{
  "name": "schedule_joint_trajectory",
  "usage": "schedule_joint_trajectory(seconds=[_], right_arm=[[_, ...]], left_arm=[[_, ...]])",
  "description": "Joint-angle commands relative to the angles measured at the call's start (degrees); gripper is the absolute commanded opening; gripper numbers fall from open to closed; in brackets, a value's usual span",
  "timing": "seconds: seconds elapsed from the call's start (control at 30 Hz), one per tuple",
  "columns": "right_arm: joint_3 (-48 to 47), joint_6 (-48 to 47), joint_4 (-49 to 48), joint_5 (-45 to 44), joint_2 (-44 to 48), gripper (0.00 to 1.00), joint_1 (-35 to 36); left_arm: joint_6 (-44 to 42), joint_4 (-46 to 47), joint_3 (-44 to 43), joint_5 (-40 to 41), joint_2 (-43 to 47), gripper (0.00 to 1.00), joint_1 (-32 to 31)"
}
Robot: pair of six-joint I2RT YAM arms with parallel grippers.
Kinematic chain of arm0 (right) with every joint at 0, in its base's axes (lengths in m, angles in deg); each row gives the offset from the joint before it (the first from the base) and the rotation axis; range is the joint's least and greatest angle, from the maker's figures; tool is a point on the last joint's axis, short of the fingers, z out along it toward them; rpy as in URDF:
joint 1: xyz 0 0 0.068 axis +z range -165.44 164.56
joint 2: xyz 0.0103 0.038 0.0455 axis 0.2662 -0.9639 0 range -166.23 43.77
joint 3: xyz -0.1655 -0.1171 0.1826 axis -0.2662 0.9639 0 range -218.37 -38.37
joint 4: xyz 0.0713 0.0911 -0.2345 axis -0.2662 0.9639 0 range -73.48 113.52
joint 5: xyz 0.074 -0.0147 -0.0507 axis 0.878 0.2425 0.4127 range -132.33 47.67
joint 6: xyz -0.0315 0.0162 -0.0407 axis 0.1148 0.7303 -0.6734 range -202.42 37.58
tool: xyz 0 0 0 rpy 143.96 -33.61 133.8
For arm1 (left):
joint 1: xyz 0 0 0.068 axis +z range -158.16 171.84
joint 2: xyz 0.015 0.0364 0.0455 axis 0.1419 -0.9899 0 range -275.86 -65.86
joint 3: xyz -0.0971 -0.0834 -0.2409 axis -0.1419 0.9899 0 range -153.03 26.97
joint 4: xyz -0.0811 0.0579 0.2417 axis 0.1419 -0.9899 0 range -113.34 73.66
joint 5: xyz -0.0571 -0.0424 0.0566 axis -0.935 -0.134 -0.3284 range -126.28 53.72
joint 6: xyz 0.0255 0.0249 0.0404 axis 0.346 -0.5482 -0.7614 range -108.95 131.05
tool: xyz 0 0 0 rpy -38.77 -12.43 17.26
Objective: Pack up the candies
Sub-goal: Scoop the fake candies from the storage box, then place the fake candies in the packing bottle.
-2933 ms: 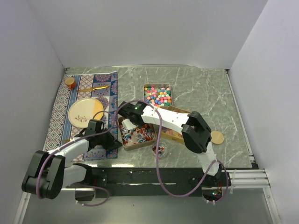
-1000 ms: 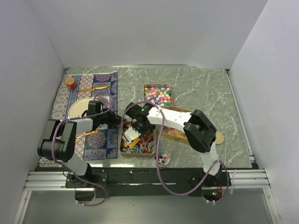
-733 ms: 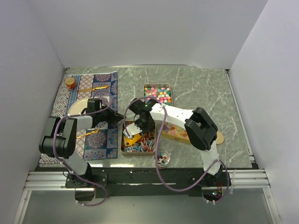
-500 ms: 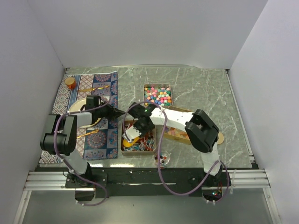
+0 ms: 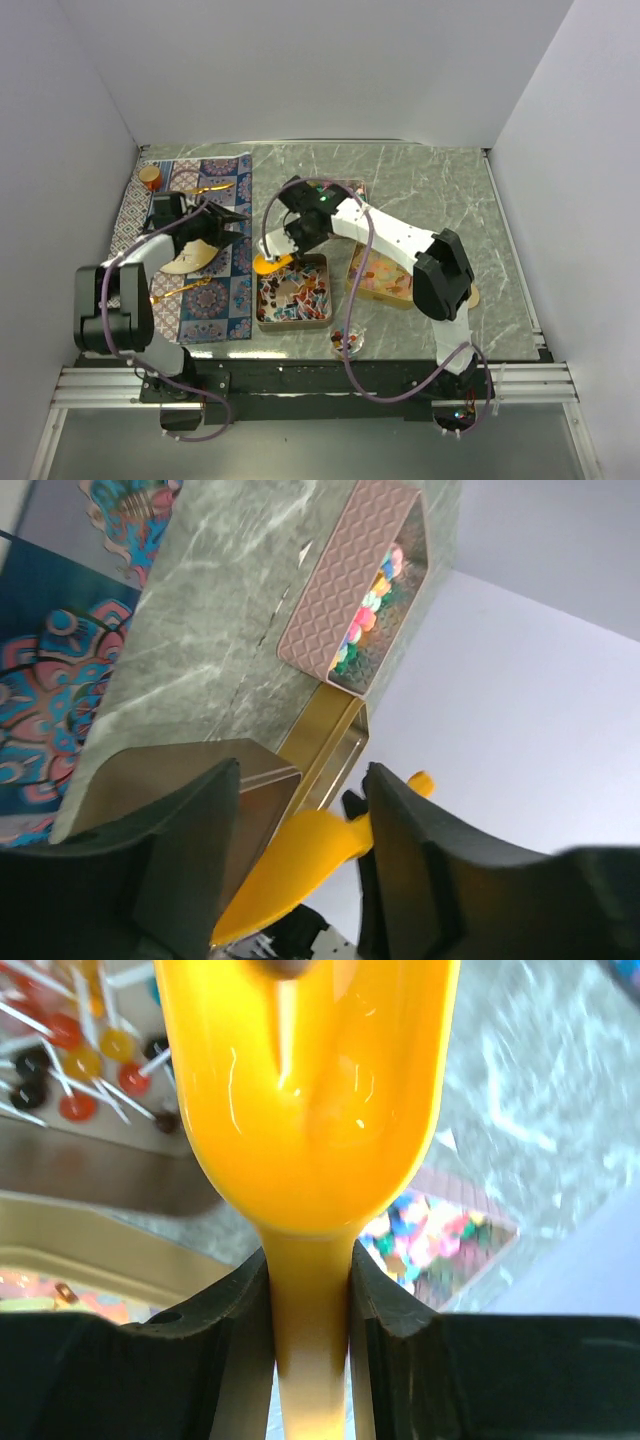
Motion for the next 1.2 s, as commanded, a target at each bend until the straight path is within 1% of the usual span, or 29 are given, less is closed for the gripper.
schedule_joint_trajectory(seconds=[0.0, 0.07, 0.17, 0.23, 0.27, 0.33, 0.37, 0.5, 0.57, 0.6, 0.73, 0.77, 0.8, 0.9, 1.17], right_arm=[[-1.7, 4.5, 6.1, 0.4, 3.4, 0.0, -1.1], [-1.4, 6.6, 7.1, 0.8, 5.2, 0.0, -1.4], [0.0, 8.8, 8.4, 2.7, 8.7, 0.0, -2.9], [3.5, 9.8, 8.5, 3.2, 11.6, 0.0, -3.8], [5.0, 10.0, 8.3, 3.0, 14.7, 0.0, -3.9], [9.9, 10.8, 8.6, 2.6, 18.2, 0.0, -4.0], [11.5, 10.9, 9.1, 2.3, 21.5, 0.0, -4.0], [21.4, 11.7, 10.6, -2.0, 29.2, 0.0, -3.0], [23.8, 11.7, 12.0, -3.5, 32.8, 0.0, -2.1], [25.3, 11.7, 12.7, -3.7, 33.8, 0.0, -1.5], [29.0, 12.2, 15.9, -10.6, 37.4, 0.0, 2.4], [30.1, 12.4, 16.1, -12.4, 38.9, 0.0, 4.8], [32.5, 12.6, 16.2, -14.1, 39.3, 0.0, 5.8], [35.4, 13.8, 17.3, -19.3, 40.2, 0.0, 8.9], [38.5, 12.3, 18.0, -24.6, 41.6, 0.0, 10.9]], left_arm=[[-8.9, -5.7, -0.5, -4.6, 6.1, 0.63, 2.3], [-11.5, -5.4, 0.8, -6.3, 8.1, 0.68, 2.3], [-17.2, -7.6, 1.4, -7.0, 11.0, 0.69, 2.4], [-19.5, -9.3, 1.5, -6.7, 12.5, 0.69, 2.5], [-20.4, -9.3, 1.7, -6.5, 13.8, 0.69, 2.6], [-20.0, -8.6, 3.1, -6.6, 15.0, 0.69, 2.8], [-19.7, -8.0, 3.5, -6.7, 15.9, 0.69, 2.8], [-18.8, -6.1, 5.1, -6.1, 17.8, 0.7, 2.8], [-19.3, -6.1, 5.5, -5.6, 18.5, 0.7, 2.8], [-19.6, -6.2, 5.5, -5.3, 18.7, 0.71, 2.9], [-20.8, -7.2, 5.2, -3.6, 19.1, 0.73, 2.9], [-20.9, -7.2, 5.2, -3.4, 19.2, 0.74, 2.9], [-20.8, -7.2, 5.2, -3.1, 19.4, 0.74, 2.9], [-20.3, -6.6, 5.3, -2.7, 19.8, 0.74, 2.9], [-19.1, -5.7, 6.6, -2.7, 21.8, 0.75, 3.5]])
